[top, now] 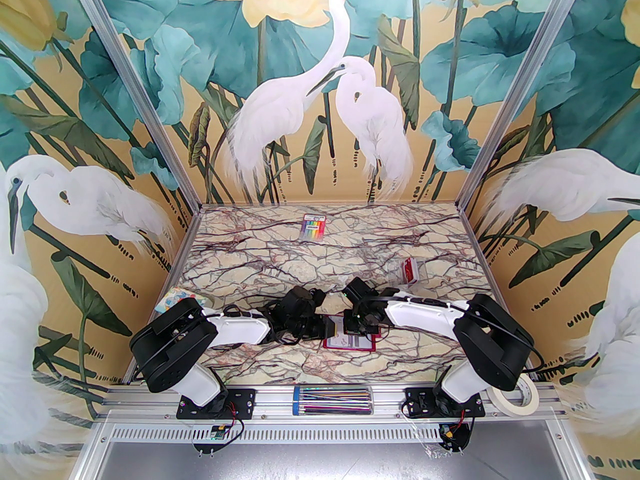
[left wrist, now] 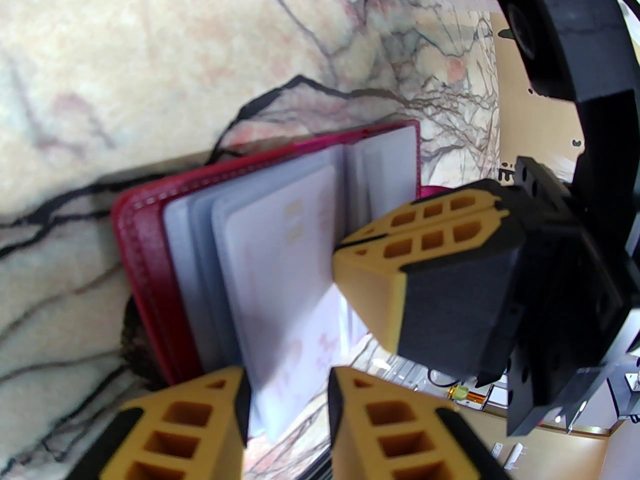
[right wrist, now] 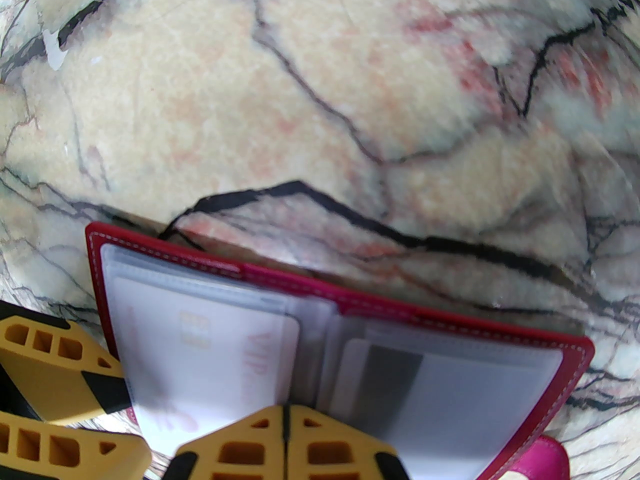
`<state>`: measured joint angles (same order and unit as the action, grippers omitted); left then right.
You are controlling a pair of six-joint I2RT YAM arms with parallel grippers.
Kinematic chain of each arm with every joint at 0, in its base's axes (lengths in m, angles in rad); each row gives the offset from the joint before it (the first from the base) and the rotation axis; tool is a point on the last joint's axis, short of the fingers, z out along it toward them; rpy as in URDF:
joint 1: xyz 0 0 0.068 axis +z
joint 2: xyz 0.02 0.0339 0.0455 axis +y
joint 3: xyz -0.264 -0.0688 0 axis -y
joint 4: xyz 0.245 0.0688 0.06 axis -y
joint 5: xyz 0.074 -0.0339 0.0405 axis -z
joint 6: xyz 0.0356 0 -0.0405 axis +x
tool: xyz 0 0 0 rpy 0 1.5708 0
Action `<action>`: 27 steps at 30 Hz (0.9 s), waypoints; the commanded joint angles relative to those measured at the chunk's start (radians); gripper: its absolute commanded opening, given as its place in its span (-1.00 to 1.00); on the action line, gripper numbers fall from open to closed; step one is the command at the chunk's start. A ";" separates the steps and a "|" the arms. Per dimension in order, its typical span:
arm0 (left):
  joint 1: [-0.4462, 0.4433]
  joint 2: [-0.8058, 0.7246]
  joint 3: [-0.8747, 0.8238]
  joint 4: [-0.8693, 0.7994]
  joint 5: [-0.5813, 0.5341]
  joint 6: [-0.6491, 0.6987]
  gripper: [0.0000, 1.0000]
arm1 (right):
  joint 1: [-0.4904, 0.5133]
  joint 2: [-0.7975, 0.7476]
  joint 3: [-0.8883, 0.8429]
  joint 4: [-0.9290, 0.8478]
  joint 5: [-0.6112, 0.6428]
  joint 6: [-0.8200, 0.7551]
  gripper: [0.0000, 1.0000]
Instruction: Put the credit cards into the card holder
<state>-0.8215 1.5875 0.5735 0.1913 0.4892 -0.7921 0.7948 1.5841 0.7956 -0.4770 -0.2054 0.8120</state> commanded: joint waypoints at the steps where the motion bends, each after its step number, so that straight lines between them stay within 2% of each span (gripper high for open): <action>1: -0.010 -0.019 0.016 0.027 0.030 0.008 -0.37 | 0.008 0.033 -0.015 -0.040 0.033 -0.001 -0.90; 7: -0.011 -0.018 0.016 0.062 0.046 -0.013 -0.36 | 0.007 0.001 -0.012 -0.043 0.042 0.008 -0.78; 16: -0.019 -0.020 0.021 0.102 0.058 -0.041 -0.32 | 0.006 -0.109 -0.011 -0.097 0.118 0.024 -0.46; 27: -0.039 0.004 0.055 0.139 0.069 -0.069 -0.31 | -0.019 -0.222 -0.034 -0.181 0.205 0.021 -0.41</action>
<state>-0.8516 1.5879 0.5991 0.2993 0.5381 -0.8494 0.7891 1.3952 0.7818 -0.6090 -0.0475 0.8295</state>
